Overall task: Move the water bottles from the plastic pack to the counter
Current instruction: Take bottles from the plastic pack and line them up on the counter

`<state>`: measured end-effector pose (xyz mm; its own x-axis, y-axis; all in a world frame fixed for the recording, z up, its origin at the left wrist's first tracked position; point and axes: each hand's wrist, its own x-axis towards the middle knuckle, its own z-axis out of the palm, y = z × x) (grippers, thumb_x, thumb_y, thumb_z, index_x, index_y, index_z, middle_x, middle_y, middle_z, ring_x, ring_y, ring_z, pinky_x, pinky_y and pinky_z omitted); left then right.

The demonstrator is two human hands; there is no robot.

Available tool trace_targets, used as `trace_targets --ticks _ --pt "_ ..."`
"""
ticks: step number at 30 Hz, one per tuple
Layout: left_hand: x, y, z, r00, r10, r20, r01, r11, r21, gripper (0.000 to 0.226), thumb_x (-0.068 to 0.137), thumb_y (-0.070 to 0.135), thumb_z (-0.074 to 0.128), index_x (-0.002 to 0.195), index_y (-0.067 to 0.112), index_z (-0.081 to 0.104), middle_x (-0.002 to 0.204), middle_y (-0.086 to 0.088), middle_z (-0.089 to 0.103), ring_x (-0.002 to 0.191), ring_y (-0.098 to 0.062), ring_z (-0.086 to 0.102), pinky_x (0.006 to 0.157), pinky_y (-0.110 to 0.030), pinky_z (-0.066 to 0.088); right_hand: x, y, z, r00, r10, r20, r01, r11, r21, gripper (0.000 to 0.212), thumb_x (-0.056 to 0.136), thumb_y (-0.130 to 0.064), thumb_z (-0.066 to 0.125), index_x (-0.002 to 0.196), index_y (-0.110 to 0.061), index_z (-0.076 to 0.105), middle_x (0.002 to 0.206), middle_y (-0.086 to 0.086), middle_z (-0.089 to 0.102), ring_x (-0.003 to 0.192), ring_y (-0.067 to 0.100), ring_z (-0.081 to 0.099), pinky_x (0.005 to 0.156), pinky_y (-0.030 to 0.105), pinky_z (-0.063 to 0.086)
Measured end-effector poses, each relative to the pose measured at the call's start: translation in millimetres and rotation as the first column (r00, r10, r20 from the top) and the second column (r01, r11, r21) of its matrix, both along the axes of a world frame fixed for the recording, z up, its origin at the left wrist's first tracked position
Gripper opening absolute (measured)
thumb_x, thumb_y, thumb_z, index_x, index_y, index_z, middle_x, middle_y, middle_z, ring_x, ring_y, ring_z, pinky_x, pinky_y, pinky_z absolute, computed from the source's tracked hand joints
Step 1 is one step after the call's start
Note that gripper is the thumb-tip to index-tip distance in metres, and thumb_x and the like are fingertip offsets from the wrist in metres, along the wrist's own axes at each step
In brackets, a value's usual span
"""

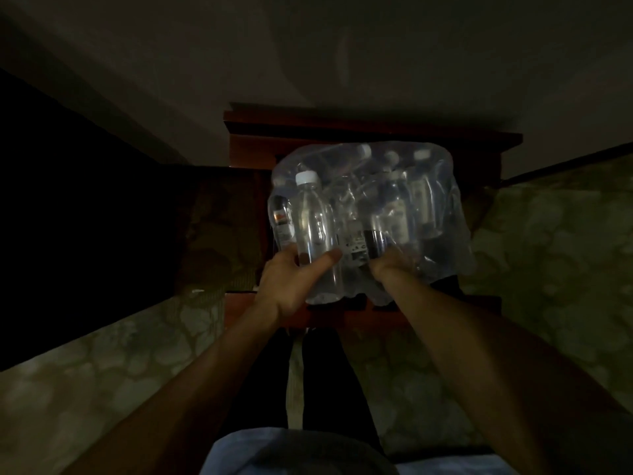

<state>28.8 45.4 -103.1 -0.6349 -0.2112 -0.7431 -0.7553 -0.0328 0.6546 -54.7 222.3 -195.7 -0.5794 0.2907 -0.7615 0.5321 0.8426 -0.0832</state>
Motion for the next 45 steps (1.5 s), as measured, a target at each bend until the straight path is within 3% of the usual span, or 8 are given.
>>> trace_targets --ticks 4,7,17,25,29,35,40,45 --pt "-1 4 1 0.999 -0.043 0.022 0.043 0.999 -0.001 0.041 0.076 0.059 0.071 0.106 0.032 0.064 0.1 0.007 0.074 0.087 -0.012 0.073 0.077 -0.032 0.061 2 -4 10 0.996 0.028 -0.085 -0.03 0.999 -0.015 0.031 0.097 -0.02 0.051 0.127 -0.015 0.056 0.121 0.013 0.062 0.114 0.032 0.057 0.099 0.045 0.045" --pt "-5 9 7 0.999 -0.032 0.027 0.032 0.999 0.016 0.044 0.079 0.055 0.071 0.11 0.024 0.066 0.1 0.004 0.075 0.087 -0.013 0.073 0.077 -0.032 0.06 2 -6 23 0.983 0.078 -0.168 -0.074 0.997 0.028 0.027 0.097 -0.016 0.05 0.122 -0.012 0.059 0.12 0.013 0.063 0.114 0.031 0.058 0.09 0.039 0.043" --pt "0 10 2 0.995 -0.095 0.041 0.094 0.995 0.028 0.047 0.081 0.057 0.067 0.113 0.024 0.066 0.101 0.005 0.075 0.092 -0.013 0.072 0.089 -0.041 0.058 -5 -7 9 0.996 -0.079 0.028 0.082 0.986 -0.143 0.033 0.096 -0.017 0.052 0.128 -0.009 0.054 0.122 0.018 0.062 0.113 0.034 0.058 0.099 0.04 0.045" --pt "-3 8 10 0.993 -0.113 0.035 0.112 0.994 0.007 0.043 0.081 0.057 0.067 0.106 0.022 0.068 0.091 0.004 0.075 0.079 -0.01 0.071 0.064 -0.023 0.051 -1 -16 45 0.98 -0.18 -0.084 0.159 0.965 -0.21 0.04 0.092 -0.035 0.059 0.124 -0.01 0.056 0.116 0.012 0.065 0.089 0.022 0.059 0.072 0.027 0.042" --pt "-7 9 19 0.991 -0.115 0.071 0.112 0.993 0.046 0.04 0.084 0.055 0.064 0.102 0.019 0.068 0.092 0.0 0.073 0.081 -0.014 0.069 0.062 -0.024 0.049 -8 -37 82 0.871 -0.483 0.095 0.486 0.813 -0.32 0.039 0.086 -0.022 0.065 0.12 -0.005 0.059 0.086 0.011 0.065 0.066 0.022 0.061 0.047 0.019 0.048" --pt "-16 4 41 0.99 -0.098 0.099 0.084 0.987 0.134 0.059 0.081 0.06 0.063 0.114 0.011 0.067 0.103 -0.007 0.074 0.091 -0.024 0.071 0.083 -0.039 0.058 -5 -42 135 0.725 -0.594 0.348 0.688 0.643 -0.337 0.018 0.086 -0.03 0.066 0.092 -0.014 0.061 0.093 0.006 0.061 0.082 0.019 0.058 0.058 0.028 0.049" --pt "-25 -8 70 0.997 -0.062 0.056 0.052 0.984 0.17 0.064 0.075 0.065 0.066 0.118 0.018 0.059 0.107 0.001 0.067 0.089 -0.015 0.066 0.067 -0.029 0.056 -10 -52 185 0.725 -0.616 0.308 0.686 0.602 -0.409 0.025 0.075 -0.031 0.075 0.093 -0.019 0.061 0.108 0.008 0.058 0.097 0.025 0.059 0.065 0.035 0.055" --pt "-45 -32 103 0.997 0.066 -0.041 -0.058 0.985 0.163 0.031 0.078 0.058 0.069 0.091 0.03 0.066 0.087 0.007 0.069 0.074 -0.012 0.07 0.054 -0.023 0.053 -24 -83 242 0.746 -0.615 0.254 0.644 0.568 -0.513 0.02 0.078 -0.038 0.071 0.083 -0.02 0.062 0.088 0.005 0.065 0.08 0.02 0.064 0.055 0.031 0.054"
